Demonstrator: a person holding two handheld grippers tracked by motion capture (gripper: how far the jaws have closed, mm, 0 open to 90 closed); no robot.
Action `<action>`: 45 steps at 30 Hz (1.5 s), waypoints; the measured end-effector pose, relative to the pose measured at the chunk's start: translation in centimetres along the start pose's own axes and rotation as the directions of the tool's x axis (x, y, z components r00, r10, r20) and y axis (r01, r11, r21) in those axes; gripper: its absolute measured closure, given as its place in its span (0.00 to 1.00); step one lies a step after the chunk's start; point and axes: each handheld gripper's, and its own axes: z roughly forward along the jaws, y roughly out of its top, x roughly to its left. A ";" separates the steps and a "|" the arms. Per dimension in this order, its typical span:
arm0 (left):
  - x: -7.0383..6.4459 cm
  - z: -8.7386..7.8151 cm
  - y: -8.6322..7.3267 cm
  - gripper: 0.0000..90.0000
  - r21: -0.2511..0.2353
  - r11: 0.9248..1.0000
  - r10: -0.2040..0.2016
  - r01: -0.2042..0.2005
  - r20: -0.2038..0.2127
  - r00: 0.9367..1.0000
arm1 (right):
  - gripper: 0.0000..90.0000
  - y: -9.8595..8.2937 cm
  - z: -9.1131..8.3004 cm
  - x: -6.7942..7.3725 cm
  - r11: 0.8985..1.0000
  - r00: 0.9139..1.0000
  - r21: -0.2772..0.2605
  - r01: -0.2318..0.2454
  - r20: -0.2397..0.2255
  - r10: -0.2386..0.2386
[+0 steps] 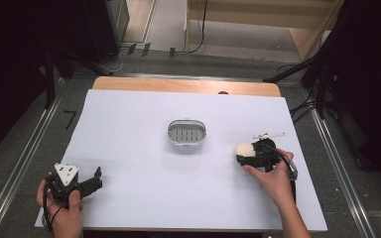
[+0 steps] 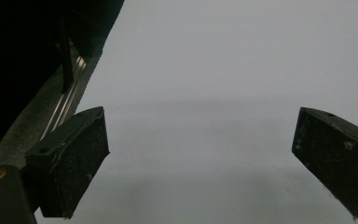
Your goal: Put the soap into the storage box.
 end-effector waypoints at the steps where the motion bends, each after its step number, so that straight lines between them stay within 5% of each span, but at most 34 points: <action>1: 0.0 0.0 0.0 0.05 0.004 1.000 0.002 -0.002 0.000 1.000 | 0.22 0.1 0.1 0.0 1.000 1.000 0.003 -0.001 0.003 0.001; 22: -0.1 0.0 0.0 0.05 0.003 1.000 0.012 -0.012 -0.002 1.000 | 0.28 1.0 1.1 0.9 0.998 0.996 0.027 -0.057 0.069 0.055; 45: -0.2 0.0 0.0 0.05 0.007 1.000 0.025 -0.025 0.005 1.000 | 0.28 2.8 -0.1 2.9 1.000 1.000 -0.006 -0.023 0.000 0.023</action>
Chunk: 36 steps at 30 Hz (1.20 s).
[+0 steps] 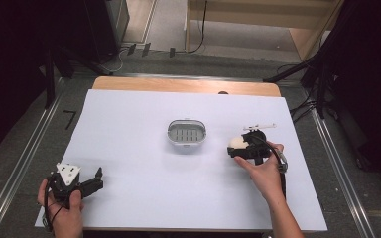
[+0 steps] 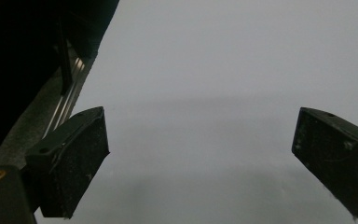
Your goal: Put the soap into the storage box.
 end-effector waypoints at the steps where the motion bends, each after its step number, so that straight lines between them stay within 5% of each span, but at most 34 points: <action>1: 0.0 0.0 0.0 0.05 0.000 1.000 0.001 -0.001 0.000 1.000 | 0.28 0.1 0.0 0.2 1.000 1.000 -0.001 0.003 -0.004 -0.003; 36: 0.0 0.1 0.0 0.05 0.008 1.000 0.007 -0.007 0.011 1.000 | 0.28 3.6 0.0 4.6 0.995 0.993 -0.048 0.088 -0.071 -0.091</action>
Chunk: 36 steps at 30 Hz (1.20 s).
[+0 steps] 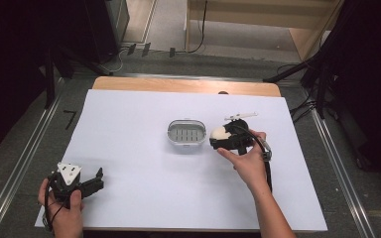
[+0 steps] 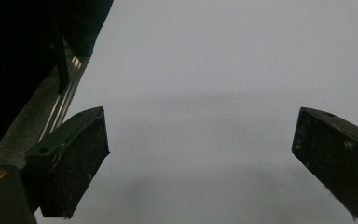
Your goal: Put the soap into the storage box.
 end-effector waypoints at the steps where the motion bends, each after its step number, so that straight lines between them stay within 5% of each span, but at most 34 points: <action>1: 0.0 0.0 0.0 0.05 0.000 1.000 0.000 0.000 0.001 1.000 | 0.28 0.1 0.1 0.1 1.000 1.000 0.000 0.001 0.000 -0.001; 36: 0.0 0.1 0.0 0.05 0.007 1.000 0.001 -0.002 0.012 1.000 | 0.28 2.3 2.0 3.2 0.999 0.999 0.017 0.035 -0.025 -0.034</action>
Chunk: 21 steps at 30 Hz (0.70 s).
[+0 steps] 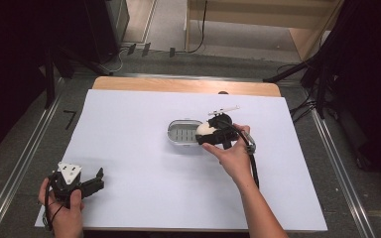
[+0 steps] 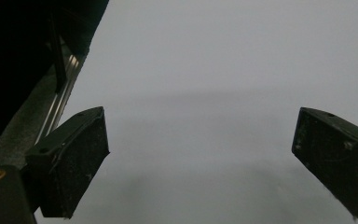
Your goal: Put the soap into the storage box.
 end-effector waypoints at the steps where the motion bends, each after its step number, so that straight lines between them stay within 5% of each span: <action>1: 0.0 0.0 0.0 0.05 0.000 1.000 0.000 0.000 0.000 1.000 | 0.28 0.0 0.1 0.0 1.000 1.000 -0.001 0.004 0.000 -0.004; 21: 0.0 0.1 0.0 0.05 0.008 1.000 0.007 -0.007 -0.002 1.000 | 0.28 1.5 1.4 1.8 1.000 1.000 -0.011 0.010 -0.024 -0.010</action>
